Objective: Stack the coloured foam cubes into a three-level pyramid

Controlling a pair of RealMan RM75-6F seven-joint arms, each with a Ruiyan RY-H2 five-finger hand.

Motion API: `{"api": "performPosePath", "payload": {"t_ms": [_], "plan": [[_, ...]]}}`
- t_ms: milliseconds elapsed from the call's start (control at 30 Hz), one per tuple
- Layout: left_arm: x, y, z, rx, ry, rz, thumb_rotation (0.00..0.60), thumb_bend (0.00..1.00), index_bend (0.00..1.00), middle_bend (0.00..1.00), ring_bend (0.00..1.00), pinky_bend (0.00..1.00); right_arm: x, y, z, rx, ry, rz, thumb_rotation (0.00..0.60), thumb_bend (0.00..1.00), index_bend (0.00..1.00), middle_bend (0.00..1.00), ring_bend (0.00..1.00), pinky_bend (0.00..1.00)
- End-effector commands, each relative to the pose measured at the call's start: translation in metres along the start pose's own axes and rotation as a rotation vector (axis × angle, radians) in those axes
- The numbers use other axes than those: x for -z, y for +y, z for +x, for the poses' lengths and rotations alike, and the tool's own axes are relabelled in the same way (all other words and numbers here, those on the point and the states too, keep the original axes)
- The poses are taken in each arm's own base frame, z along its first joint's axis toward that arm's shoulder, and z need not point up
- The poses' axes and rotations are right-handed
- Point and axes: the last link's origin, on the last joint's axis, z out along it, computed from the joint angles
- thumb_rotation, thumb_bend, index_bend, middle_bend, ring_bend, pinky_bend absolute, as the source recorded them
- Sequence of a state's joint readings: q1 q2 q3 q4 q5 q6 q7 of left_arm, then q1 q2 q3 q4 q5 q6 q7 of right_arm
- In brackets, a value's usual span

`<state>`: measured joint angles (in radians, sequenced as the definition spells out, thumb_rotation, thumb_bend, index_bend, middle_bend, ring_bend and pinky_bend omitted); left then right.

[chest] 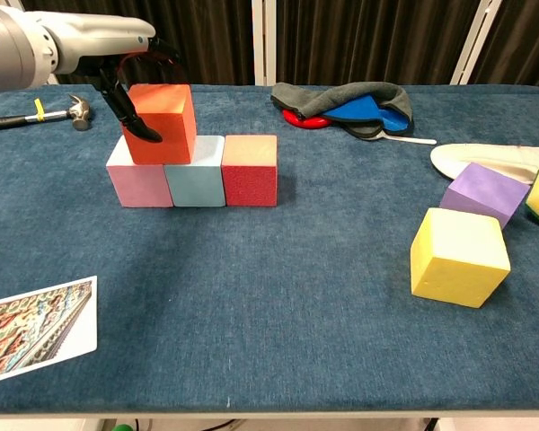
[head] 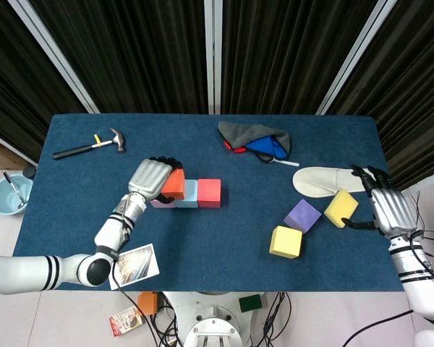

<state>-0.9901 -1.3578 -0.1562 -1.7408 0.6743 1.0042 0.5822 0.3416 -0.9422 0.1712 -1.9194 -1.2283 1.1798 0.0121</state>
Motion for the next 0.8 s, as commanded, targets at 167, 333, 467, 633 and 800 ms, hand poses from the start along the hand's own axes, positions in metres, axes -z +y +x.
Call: {"api": "performPosePath", "payload": {"t_ms": [167, 333, 467, 633, 800], "plan": [[0.014, -0.003, 0.011, 0.013, 0.050, -0.030, 0.543, 0.12, 0.11, 0.04, 0.04, 0.20, 0.002, -0.001, -0.001, 0.026, -0.013, 0.012, 0.600, 0.03, 0.09, 0.15, 0.02, 0.00], [0.037, -0.018, 0.029, 0.052, 0.127, -0.038, 0.547, 0.12, 0.11, 0.04, 0.03, 0.18, 0.006, -0.003, -0.013, 0.128, -0.083, 0.057, 0.600, 0.01, 0.09, 0.15, 0.02, 0.00], [0.056, -0.033, 0.036, 0.070, 0.162, -0.033, 0.537, 0.12, 0.11, 0.04, 0.03, 0.18, 0.010, -0.004, -0.025, 0.253, -0.147, 0.117, 0.600, 0.01, 0.11, 0.15, 0.02, 0.00], [0.074, -0.047, 0.037, 0.091, 0.168, -0.017, 0.549, 0.12, 0.11, 0.04, 0.03, 0.18, 0.014, -0.008, -0.046, 0.431, -0.229, 0.247, 0.600, 0.01, 0.15, 0.17, 0.02, 0.00], [0.090, -0.060, 0.033, 0.118, 0.172, 0.003, 0.551, 0.12, 0.11, 0.04, 0.03, 0.18, 0.017, -0.009, -0.059, 0.569, -0.232, 0.345, 0.600, 0.00, 0.17, 0.18, 0.02, 0.00]]}}
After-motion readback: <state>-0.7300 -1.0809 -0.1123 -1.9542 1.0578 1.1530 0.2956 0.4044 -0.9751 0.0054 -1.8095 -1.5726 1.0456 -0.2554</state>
